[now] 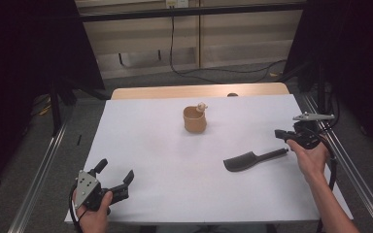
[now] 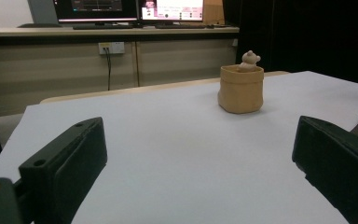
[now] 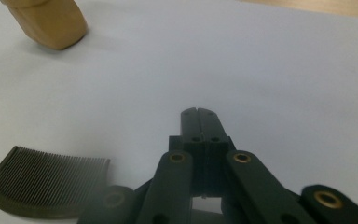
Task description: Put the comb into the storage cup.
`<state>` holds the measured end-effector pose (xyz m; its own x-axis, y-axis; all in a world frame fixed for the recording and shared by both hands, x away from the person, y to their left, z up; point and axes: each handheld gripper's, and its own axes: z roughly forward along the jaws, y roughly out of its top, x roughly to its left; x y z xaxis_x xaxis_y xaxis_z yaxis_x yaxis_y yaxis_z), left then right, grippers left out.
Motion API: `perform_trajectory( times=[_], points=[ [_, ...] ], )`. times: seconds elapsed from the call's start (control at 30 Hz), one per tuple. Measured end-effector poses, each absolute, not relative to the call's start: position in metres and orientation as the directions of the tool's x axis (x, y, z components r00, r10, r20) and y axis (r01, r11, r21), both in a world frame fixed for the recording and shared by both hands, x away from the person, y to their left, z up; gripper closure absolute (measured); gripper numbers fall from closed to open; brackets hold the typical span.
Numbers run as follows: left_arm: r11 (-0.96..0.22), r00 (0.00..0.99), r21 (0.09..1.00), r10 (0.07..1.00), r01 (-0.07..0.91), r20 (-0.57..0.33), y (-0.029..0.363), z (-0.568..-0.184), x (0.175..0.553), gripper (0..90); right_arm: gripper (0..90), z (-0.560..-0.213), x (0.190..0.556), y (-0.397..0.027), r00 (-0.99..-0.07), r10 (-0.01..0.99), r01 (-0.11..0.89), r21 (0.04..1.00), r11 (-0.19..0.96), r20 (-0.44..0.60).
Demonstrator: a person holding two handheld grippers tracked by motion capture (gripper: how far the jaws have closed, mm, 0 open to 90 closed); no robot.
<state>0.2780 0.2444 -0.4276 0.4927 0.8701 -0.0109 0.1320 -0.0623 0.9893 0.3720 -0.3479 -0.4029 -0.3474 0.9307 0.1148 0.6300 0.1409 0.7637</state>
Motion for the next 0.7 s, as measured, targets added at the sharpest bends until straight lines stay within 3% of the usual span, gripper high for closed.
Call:
perform_trajectory(
  times=[0.27,0.7],
  points=[
    [-0.062,0.492,0.989,0.870,0.135,-0.013,0.244,-0.428,0.278,3.3,90.0,-0.413,0.379,-0.348,-0.347,0.930,0.717,0.673,0.181,0.119],
    [-0.052,0.497,0.990,0.867,0.134,-0.022,0.242,-0.428,0.278,3.3,90.0,-0.418,0.386,-0.349,-0.348,0.933,0.761,0.611,0.220,0.097]
  ],
)
